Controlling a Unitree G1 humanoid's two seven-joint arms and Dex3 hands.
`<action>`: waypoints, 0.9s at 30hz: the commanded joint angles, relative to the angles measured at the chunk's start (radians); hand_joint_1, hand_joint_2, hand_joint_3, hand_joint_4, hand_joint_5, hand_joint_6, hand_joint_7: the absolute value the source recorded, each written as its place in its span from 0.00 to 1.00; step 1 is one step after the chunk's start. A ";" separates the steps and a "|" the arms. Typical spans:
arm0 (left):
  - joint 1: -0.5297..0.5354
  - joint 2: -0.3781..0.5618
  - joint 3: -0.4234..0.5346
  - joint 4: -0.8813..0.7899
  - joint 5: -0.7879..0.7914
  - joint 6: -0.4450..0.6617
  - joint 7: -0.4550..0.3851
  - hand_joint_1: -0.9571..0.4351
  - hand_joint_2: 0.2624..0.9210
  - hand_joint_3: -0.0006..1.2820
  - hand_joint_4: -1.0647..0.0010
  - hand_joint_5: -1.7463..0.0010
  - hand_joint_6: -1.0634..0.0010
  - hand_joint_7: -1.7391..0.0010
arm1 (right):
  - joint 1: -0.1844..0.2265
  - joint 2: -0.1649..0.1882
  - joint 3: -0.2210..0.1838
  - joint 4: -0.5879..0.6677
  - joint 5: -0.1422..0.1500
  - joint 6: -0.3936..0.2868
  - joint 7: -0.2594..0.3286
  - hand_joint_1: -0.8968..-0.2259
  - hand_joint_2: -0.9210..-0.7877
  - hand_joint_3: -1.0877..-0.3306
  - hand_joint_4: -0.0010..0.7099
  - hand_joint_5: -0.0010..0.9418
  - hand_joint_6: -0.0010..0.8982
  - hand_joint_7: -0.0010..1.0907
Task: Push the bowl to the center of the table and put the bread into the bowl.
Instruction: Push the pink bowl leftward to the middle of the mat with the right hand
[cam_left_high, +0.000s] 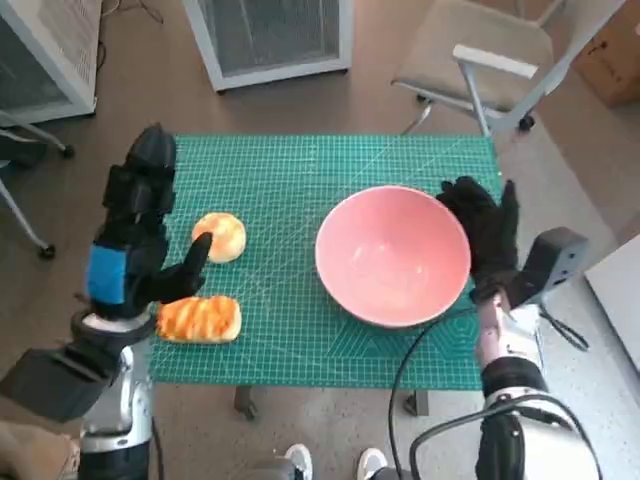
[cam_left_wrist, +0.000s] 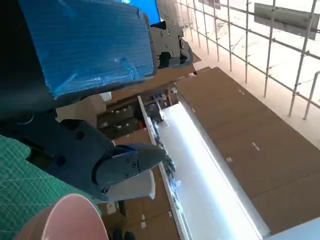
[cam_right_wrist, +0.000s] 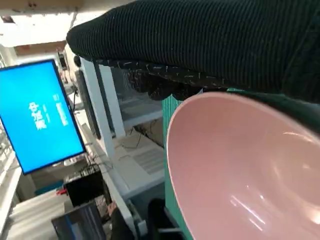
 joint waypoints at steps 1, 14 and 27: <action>0.028 0.016 0.019 -0.021 0.002 -0.003 0.007 0.51 0.57 0.59 1.00 1.00 1.00 0.85 | -0.005 0.020 0.005 0.017 -0.005 0.026 0.006 0.48 0.00 0.56 0.11 0.01 0.24 0.02; 0.073 0.018 0.045 -0.025 0.015 -0.026 0.016 0.48 0.74 0.40 1.00 1.00 1.00 0.85 | -0.025 0.048 0.014 0.019 -0.015 0.039 -0.002 0.48 0.00 0.60 0.12 0.01 0.23 0.01; 0.140 0.013 0.071 -0.058 0.023 -0.046 0.037 0.45 0.93 0.21 1.00 1.00 1.00 0.85 | -0.055 0.080 0.041 0.022 -0.039 0.039 -0.013 0.52 0.00 0.50 0.12 0.00 0.22 0.00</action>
